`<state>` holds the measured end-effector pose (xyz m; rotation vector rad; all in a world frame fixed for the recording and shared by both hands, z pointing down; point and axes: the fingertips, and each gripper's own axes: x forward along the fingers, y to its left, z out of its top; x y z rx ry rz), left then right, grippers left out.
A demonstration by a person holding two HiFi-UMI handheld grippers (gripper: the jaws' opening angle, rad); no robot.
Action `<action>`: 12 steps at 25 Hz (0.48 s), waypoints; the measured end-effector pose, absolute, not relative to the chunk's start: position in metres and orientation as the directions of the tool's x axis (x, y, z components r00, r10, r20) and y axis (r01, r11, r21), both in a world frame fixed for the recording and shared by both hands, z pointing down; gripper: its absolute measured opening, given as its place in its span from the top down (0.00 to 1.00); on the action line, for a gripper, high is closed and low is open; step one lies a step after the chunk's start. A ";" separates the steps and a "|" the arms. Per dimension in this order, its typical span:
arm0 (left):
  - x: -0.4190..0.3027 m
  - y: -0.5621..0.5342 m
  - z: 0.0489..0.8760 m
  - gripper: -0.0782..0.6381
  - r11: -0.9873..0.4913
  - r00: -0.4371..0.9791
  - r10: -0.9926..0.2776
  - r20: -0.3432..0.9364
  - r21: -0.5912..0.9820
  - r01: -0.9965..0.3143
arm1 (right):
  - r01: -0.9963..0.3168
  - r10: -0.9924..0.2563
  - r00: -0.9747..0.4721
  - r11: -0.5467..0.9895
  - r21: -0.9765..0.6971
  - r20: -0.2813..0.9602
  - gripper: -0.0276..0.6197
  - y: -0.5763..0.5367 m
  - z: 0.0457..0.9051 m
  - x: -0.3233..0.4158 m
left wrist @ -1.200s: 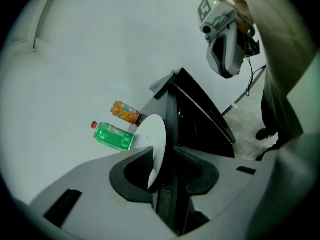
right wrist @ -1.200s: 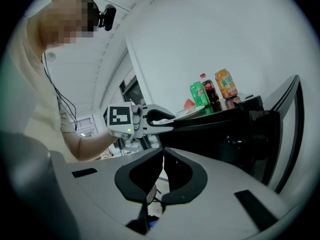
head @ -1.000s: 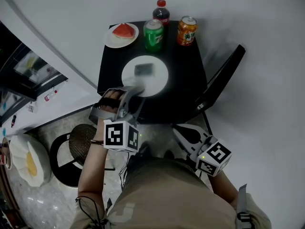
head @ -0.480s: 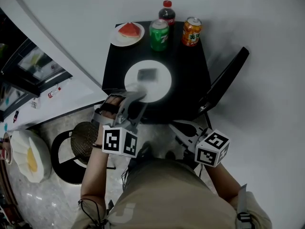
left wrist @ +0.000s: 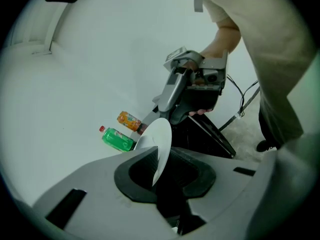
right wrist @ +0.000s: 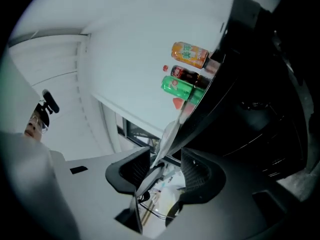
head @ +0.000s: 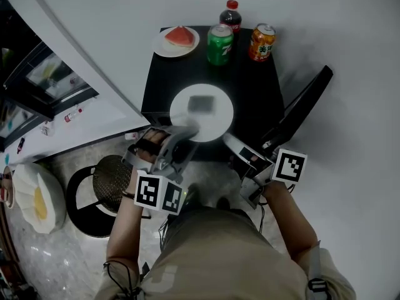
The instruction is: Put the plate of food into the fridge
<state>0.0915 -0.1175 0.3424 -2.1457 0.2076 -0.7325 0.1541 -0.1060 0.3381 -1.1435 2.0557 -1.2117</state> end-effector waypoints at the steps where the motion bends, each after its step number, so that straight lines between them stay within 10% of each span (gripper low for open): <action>1: 0.091 -0.116 0.341 0.80 -0.632 0.820 -0.382 0.426 -0.768 0.104 | -0.406 -0.848 -0.531 0.256 -0.877 -0.002 0.70 -0.109 0.337 0.153; 12: 0.088 -0.096 0.337 0.80 -0.649 0.860 -0.307 0.408 -0.750 0.124 | -0.269 -0.831 -0.555 0.228 -0.936 -0.043 0.70 -0.124 0.339 0.135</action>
